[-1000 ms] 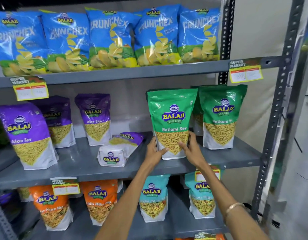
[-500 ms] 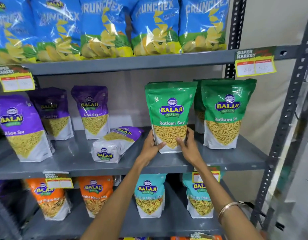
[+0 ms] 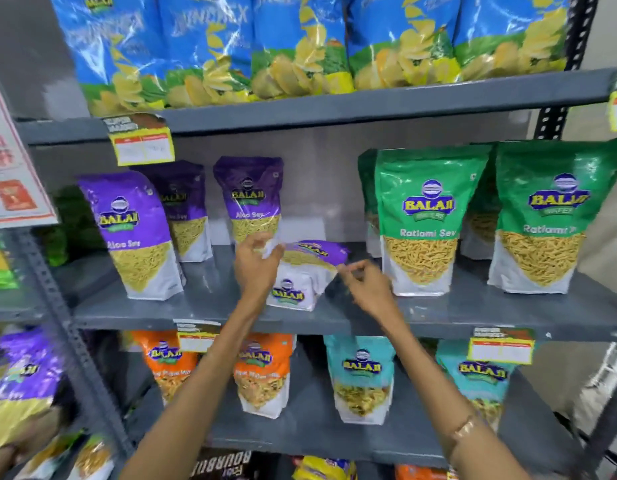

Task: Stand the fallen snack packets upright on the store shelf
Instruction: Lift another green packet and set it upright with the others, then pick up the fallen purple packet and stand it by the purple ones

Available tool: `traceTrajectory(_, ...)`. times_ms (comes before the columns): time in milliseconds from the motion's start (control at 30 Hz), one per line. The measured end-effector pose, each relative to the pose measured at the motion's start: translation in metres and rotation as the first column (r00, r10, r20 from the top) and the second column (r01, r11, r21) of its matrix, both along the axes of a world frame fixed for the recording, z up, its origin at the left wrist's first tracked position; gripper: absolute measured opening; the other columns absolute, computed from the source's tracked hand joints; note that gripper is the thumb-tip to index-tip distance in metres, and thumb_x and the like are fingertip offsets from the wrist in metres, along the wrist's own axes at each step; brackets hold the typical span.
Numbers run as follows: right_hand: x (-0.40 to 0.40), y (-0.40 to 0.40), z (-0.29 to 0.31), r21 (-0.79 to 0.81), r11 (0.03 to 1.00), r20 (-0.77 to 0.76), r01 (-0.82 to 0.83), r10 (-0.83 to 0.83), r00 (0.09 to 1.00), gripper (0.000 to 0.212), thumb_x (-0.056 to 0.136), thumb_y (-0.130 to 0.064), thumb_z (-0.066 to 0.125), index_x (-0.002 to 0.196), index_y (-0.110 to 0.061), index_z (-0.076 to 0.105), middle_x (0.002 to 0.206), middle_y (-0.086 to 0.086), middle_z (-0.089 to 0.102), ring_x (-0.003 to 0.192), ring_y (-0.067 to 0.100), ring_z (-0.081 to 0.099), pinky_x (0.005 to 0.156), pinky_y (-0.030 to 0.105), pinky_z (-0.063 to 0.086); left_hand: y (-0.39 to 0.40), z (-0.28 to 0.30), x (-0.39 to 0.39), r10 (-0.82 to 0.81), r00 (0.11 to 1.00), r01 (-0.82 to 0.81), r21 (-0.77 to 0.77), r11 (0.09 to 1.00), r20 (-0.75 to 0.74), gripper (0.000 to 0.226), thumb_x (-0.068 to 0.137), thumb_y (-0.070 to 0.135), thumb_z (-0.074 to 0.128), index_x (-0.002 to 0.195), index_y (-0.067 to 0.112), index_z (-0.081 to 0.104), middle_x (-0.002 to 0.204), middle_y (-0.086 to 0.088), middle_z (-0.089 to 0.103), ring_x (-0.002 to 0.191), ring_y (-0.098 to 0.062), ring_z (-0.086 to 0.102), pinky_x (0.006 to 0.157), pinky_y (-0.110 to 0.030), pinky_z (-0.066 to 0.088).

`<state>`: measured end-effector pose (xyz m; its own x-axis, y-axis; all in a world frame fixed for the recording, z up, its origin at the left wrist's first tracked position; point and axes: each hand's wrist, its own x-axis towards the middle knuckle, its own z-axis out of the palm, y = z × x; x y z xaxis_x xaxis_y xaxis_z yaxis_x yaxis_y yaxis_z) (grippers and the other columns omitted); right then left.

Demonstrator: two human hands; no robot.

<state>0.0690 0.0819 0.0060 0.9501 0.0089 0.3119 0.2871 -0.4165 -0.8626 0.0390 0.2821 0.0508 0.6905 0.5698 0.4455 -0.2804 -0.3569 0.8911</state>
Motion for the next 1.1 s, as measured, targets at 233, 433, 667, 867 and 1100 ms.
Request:
traceTrajectory(233,0.015,0.061,0.031,0.098,0.994,-0.434,-0.056,0.093,0.896,0.052,0.092,-0.065,0.056,0.105,-0.016,0.068,0.092,0.004,0.059,0.073,0.016,0.051,0.06,0.028,0.04,0.072,-0.006,0.037,-0.531,0.546,0.299,-0.442,0.846,-0.648,0.035,0.084,0.047,0.079,0.09,0.02,0.058,0.082,-0.003,0.055,0.078,-0.019,0.059,0.074,-0.04,0.055)
traceTrajectory(433,0.015,0.072,0.022,0.256,0.967,-0.391,-0.017,0.119,0.912,0.016,0.093,-0.028,0.073,0.1,-0.013,0.07,0.098,0.007,0.073,0.075,0.015,0.064,0.057,0.017,0.049,0.073,-0.005,0.05,-0.645,0.454,0.451,-0.466,0.761,-0.614,0.014,0.089,0.026,0.076,0.088,0.017,0.065,0.089,-0.005,0.066,0.078,-0.019,0.065,0.077,-0.039,0.057)
traceTrajectory(667,-0.01,0.061,0.005,0.367,0.927,-0.239,-0.079,0.176,0.955,0.064,0.076,-0.051,0.081,0.121,-0.009,0.068,0.12,0.012,0.077,0.11,0.027,0.071,0.092,0.044,0.055,0.055,-0.025,0.02,-0.812,0.519,0.586,-0.582,0.565,-0.266,0.017,0.088,-0.001,0.069,0.103,0.006,0.069,0.099,-0.014,0.074,0.072,-0.019,0.075,0.063,-0.033,0.065)
traceTrajectory(867,-0.082,0.072,0.018,0.352,0.931,-0.048,-0.094,0.119,0.992,0.041,0.097,-0.02,0.068,0.125,-0.011,0.039,0.12,0.006,0.062,0.103,0.013,0.062,0.08,0.014,0.057,0.041,-0.03,-0.044,-0.643,0.764,0.539,-0.495,0.681,-0.052,0.075,0.048,0.013,0.079,0.121,0.001,0.064,0.107,-0.013,0.073,0.093,-0.029,0.07,0.071,-0.034,0.058)
traceTrajectory(1100,-0.181,0.07,0.04,0.304,0.93,0.246,-0.207,0.133,0.96,0.055,0.096,-0.025,0.07,0.141,-0.019,0.04,0.136,0.003,0.064,0.121,0.01,0.065,0.097,0.025,0.053,0.047,-0.007,-0.14,-0.597,0.779,0.623,-0.346,0.701,0.194,0.07,0.063,-0.002,0.074,0.13,0.004,0.052,0.114,-0.01,0.073,0.101,-0.019,0.072,0.085,-0.033,0.061)
